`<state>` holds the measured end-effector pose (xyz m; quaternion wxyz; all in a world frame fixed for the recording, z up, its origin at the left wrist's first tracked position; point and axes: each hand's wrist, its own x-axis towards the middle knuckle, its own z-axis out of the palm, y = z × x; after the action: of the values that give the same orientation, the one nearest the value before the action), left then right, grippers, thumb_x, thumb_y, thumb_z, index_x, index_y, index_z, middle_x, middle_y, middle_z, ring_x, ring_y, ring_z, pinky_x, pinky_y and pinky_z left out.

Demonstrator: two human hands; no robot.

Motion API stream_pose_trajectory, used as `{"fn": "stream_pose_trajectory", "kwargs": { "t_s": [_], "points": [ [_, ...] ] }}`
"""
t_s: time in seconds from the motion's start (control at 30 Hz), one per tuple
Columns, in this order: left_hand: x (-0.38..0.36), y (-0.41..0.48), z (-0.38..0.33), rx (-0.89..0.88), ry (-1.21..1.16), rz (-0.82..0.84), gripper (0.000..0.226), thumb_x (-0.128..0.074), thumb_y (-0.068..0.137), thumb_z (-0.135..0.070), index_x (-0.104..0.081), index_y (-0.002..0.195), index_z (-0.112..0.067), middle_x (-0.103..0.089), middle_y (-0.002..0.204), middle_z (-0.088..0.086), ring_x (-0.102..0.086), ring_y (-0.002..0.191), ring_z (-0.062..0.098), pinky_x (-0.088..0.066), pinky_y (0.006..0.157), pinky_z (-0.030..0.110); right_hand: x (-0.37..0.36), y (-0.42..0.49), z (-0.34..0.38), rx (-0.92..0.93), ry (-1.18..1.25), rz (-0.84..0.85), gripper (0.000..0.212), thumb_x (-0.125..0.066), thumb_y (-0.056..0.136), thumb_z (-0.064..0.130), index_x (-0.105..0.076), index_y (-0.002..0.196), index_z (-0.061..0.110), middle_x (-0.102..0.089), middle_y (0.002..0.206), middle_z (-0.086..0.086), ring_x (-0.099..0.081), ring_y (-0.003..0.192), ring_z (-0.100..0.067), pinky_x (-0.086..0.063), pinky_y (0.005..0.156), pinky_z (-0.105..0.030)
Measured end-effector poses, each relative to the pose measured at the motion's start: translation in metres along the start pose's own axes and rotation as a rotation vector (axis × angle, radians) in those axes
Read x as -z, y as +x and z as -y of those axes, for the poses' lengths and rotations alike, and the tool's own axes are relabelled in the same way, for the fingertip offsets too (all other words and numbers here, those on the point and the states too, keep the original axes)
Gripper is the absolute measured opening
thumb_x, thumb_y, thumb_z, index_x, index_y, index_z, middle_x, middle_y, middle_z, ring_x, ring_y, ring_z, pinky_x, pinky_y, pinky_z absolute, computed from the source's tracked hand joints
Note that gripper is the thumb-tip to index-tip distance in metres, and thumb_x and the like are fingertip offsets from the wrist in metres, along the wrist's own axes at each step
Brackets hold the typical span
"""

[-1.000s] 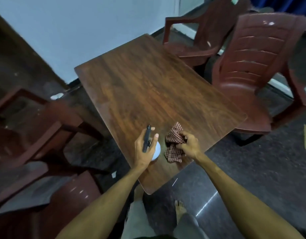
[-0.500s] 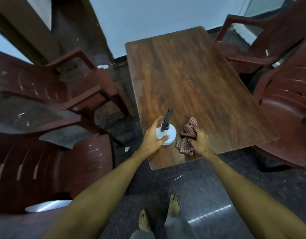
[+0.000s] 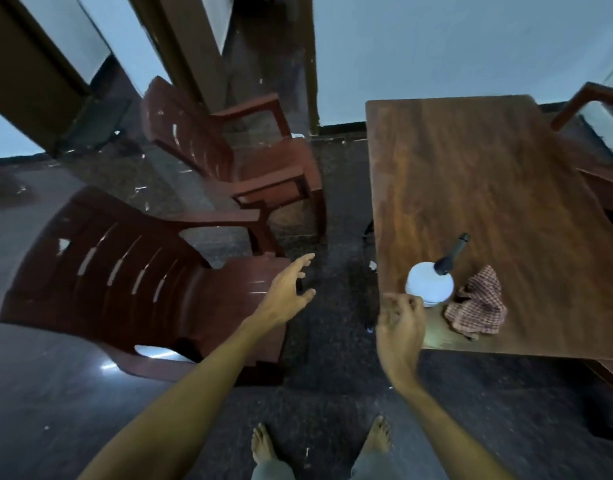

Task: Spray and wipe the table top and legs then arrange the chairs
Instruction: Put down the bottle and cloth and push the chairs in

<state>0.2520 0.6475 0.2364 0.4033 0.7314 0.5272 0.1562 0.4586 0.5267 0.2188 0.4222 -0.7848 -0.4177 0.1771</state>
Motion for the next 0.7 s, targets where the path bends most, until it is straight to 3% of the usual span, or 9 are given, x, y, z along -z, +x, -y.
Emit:
{"fn": "stream_pose_trajectory", "kwargs": {
  "t_s": [0.1, 0.23, 0.5, 0.7],
  "points": [
    [0.051, -0.023, 0.041, 0.006, 0.022, -0.044, 0.073, -0.071, 0.095, -0.013, -0.035, 0.157, -0.029, -0.048, 0.152, -0.001, -0.053, 0.132, 0.018, -0.055, 0.099, 0.04, -0.053, -0.017, 0.052, 0.083, 0.046, 0.211, 0.035, -0.067, 0.087, 0.004, -0.065, 0.117, 0.022, -0.046, 0.112, 0.008, -0.055, 0.107, -0.021, -0.051, 0.091, -0.047],
    [0.123, -0.046, 0.094, 0.004, 0.079, -0.075, 0.072, -0.07, 0.096, -0.016, -0.035, 0.157, -0.028, -0.049, 0.152, 0.0, -0.054, 0.131, 0.018, -0.05, 0.103, 0.038, -0.122, -0.039, 0.117, 0.148, 0.043, 0.384, 0.042, -0.068, 0.092, 0.011, -0.059, 0.131, 0.021, -0.045, 0.122, 0.01, -0.05, 0.12, -0.018, -0.049, 0.096, -0.038],
    [0.248, -0.068, 0.166, -0.028, 0.225, -0.058, 0.068, -0.073, 0.092, -0.023, -0.042, 0.152, -0.028, -0.055, 0.148, -0.002, -0.057, 0.129, 0.02, -0.047, 0.108, 0.048, -0.22, -0.082, 0.217, 0.156, 0.024, 0.476, 0.05, -0.068, 0.093, 0.025, -0.052, 0.14, 0.024, -0.047, 0.138, 0.007, -0.043, 0.133, -0.014, -0.038, 0.11, -0.034],
    [0.312, -0.077, 0.21, -0.056, 0.292, -0.089, 0.065, -0.075, 0.09, -0.025, -0.047, 0.149, -0.027, -0.058, 0.146, -0.001, -0.061, 0.127, 0.023, -0.047, 0.107, 0.049, -0.276, -0.089, 0.26, 0.202, -0.043, 0.529, 0.053, -0.066, 0.094, 0.032, -0.049, 0.143, 0.026, -0.045, 0.142, 0.008, -0.041, 0.135, -0.013, -0.038, 0.104, -0.032]
  ]
}}
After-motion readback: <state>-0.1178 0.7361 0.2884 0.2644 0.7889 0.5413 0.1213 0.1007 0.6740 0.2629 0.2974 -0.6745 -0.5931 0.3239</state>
